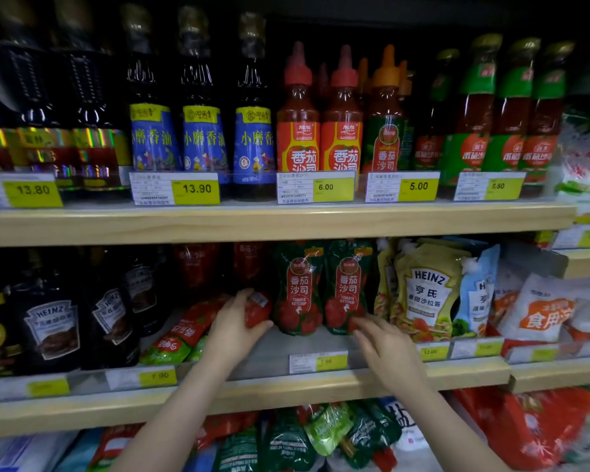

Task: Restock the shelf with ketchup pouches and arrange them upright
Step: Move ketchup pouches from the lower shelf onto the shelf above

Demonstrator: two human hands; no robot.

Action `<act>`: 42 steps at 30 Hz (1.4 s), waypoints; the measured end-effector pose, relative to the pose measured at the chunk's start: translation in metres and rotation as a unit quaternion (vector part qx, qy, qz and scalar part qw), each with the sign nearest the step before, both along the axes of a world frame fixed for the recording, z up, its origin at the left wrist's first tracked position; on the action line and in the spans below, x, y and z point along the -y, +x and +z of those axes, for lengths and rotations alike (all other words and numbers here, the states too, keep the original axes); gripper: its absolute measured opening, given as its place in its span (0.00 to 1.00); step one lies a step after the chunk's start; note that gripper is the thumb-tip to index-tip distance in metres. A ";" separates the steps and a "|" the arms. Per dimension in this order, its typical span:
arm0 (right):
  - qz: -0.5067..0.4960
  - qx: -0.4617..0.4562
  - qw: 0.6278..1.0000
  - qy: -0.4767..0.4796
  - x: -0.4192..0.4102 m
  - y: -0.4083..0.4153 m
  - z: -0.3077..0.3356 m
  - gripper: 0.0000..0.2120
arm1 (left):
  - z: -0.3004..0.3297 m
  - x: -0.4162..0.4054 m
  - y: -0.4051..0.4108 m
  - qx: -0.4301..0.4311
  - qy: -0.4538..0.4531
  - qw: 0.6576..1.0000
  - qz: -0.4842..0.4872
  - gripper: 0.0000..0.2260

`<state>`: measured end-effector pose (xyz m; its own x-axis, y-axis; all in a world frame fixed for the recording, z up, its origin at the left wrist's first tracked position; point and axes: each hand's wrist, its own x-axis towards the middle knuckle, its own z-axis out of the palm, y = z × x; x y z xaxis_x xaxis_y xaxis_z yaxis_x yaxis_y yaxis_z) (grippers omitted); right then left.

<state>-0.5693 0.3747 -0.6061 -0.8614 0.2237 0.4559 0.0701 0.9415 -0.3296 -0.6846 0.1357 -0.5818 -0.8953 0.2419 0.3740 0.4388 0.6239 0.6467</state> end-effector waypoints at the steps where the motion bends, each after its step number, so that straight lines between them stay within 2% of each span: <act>1: -0.005 0.003 0.999 -0.035 0.001 -0.005 0.005 0.13 | 0.001 -0.004 0.002 0.005 0.002 1.000 -0.011 0.32; 4: -0.022 -0.008 0.991 -0.134 0.010 -0.017 0.015 0.11 | 0.002 -0.030 0.007 0.023 0.026 0.999 -0.010 0.36; 6: -0.044 -0.014 0.984 -0.174 0.013 -0.024 0.017 0.13 | 0.001 -0.048 0.008 0.042 0.017 0.999 0.014 0.37; 10: -0.081 -0.081 0.943 -0.312 0.013 -0.039 0.024 0.26 | 0.000 -0.071 0.007 0.065 -0.020 0.995 0.074 0.32; 13: -0.092 -0.062 0.925 -0.364 0.009 -0.054 0.027 0.37 | -0.005 -0.077 0.005 0.063 -0.025 0.994 0.089 0.28; 18: -0.079 -0.030 0.943 -0.323 0.000 -0.065 0.021 0.27 | -0.008 -0.080 0.002 0.060 0.004 0.994 0.090 0.26; 22: -0.081 -0.030 0.946 -0.313 -0.012 -0.066 0.018 0.29 | -0.009 -0.083 0.000 0.067 0.022 0.994 0.083 0.24; 29: -0.078 -0.039 0.949 -0.304 -0.015 -0.068 0.018 0.24 | -0.008 -0.090 -0.003 0.080 0.027 0.993 0.077 0.23; 32: -0.074 -0.043 0.948 -0.305 -0.012 -0.067 0.020 0.25 | -0.007 -0.090 -0.001 0.082 0.035 0.993 0.075 0.25; 34: -0.074 -0.044 0.949 -0.303 -0.010 -0.063 0.022 0.28 | -0.008 -0.086 0.003 0.080 0.049 0.993 0.068 0.30; 37: -0.067 -0.080 0.951 -0.290 -0.007 -0.045 0.026 0.32 | -0.008 -0.068 0.015 0.017 0.046 0.998 0.033 0.34; 40: -0.053 -0.112 0.964 -0.233 0.002 -0.021 0.024 0.28 | -0.011 -0.027 0.021 -0.076 -0.019 0.997 0.004 0.29; 42: -0.021 -0.100 0.977 -0.189 0.014 -0.009 0.016 0.23 | -0.016 0.007 0.021 -0.100 -0.062 0.993 -0.014 0.25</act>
